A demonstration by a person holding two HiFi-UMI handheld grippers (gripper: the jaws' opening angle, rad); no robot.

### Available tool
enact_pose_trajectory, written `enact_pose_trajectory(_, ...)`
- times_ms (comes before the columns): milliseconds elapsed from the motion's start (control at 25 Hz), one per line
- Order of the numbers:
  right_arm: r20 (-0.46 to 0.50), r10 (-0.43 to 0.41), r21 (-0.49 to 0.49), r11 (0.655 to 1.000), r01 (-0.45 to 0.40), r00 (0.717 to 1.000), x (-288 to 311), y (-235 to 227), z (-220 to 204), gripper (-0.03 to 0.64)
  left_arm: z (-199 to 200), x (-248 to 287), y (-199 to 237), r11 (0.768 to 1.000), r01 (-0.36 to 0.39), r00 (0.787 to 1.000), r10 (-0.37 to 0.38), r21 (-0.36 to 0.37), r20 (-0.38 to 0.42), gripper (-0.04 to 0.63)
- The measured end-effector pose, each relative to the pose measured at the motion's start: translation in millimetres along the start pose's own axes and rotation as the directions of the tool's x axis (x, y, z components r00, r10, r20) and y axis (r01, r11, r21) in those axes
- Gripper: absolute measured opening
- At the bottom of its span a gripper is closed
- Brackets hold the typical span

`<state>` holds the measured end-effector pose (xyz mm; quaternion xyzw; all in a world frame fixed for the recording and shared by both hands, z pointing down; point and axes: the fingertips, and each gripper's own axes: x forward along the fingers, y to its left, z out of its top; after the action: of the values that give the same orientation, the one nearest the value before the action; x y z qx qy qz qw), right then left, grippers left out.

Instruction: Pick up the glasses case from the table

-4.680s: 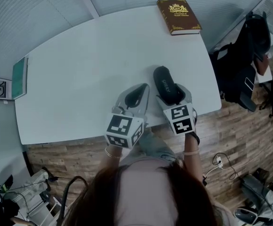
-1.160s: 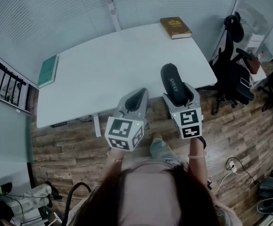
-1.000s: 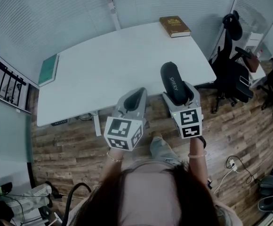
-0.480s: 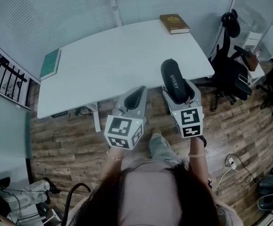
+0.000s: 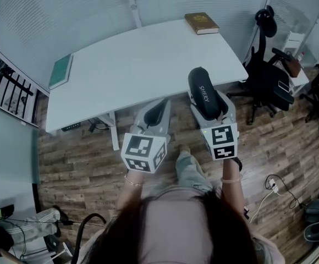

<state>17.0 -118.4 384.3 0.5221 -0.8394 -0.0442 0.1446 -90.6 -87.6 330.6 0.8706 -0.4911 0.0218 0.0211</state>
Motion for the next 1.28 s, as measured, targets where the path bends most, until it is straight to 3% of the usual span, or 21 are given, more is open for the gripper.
enact_pose_trajectory(1280, 0.043, -0.024, -0.017, 1.000, 0.025, 0.999, -64.8, 29.3, 9.4, 0.350, 4.5, -57.6, -31.1, 1.000, -0.013, 1.000, 0.013, 0.013, 0.027, 0.009)
